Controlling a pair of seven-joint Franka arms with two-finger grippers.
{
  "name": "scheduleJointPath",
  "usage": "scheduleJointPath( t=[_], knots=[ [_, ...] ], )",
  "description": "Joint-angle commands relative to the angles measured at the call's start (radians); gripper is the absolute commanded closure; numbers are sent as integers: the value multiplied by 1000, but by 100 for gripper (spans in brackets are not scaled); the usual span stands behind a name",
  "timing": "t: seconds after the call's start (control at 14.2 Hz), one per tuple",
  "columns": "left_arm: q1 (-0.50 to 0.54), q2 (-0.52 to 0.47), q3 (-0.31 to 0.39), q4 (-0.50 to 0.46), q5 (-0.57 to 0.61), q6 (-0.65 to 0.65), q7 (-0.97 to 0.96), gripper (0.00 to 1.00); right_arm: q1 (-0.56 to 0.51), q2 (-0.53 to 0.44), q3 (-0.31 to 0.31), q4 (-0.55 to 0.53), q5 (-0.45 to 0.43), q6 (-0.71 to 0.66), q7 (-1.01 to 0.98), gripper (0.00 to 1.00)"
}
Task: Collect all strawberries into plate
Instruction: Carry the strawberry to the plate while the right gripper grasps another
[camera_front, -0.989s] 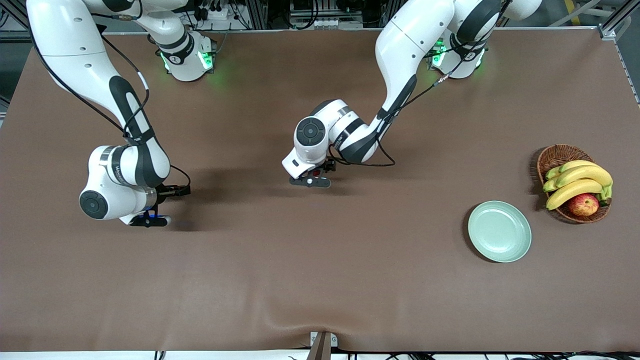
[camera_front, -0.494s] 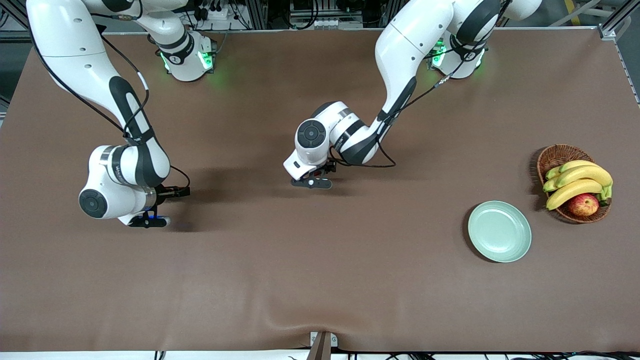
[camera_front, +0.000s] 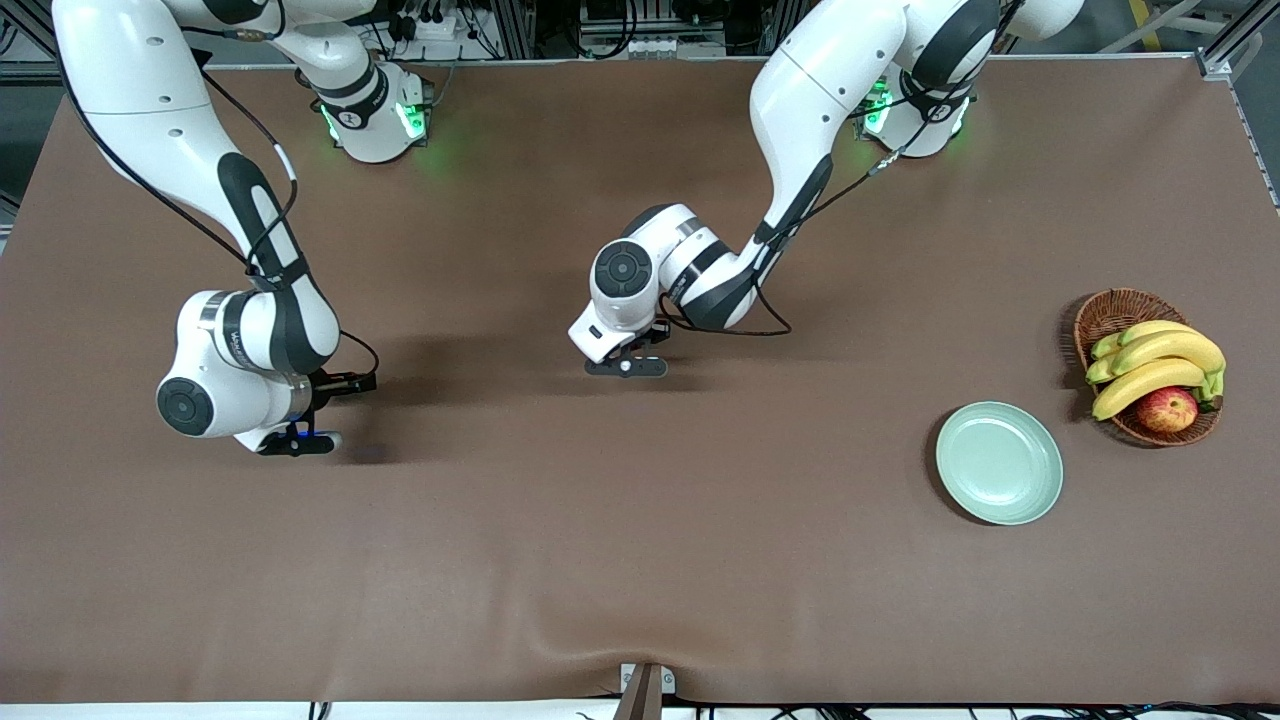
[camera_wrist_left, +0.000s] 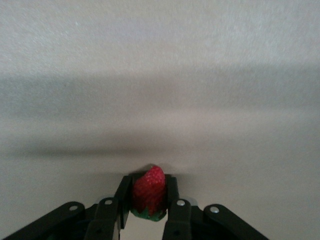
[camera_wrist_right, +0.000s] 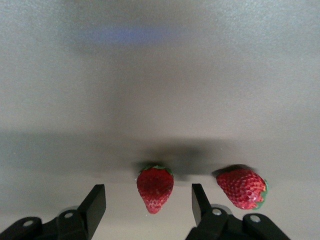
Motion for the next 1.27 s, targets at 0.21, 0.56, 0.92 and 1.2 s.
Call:
scheduleJointPath(
  t=[0.21,0.56,0.92,1.2],
  knots=[
    [168,-125,30,11,17,-23,-123,100,-24,-12,17,-26,-21,23,-24,27],
    [387,-160,88,5,90,-39,-126,100,-24,-5,17,-28,-21,29,-24,39],
    [510,-143,180,-9,124,-80,-125,100,-24,-5,17,-28,-21,28,-26,55],
    [628,-128,178,-21,176,-80,-66,100,-34,-2,16,-28,-21,29,-108,76]
  ],
)
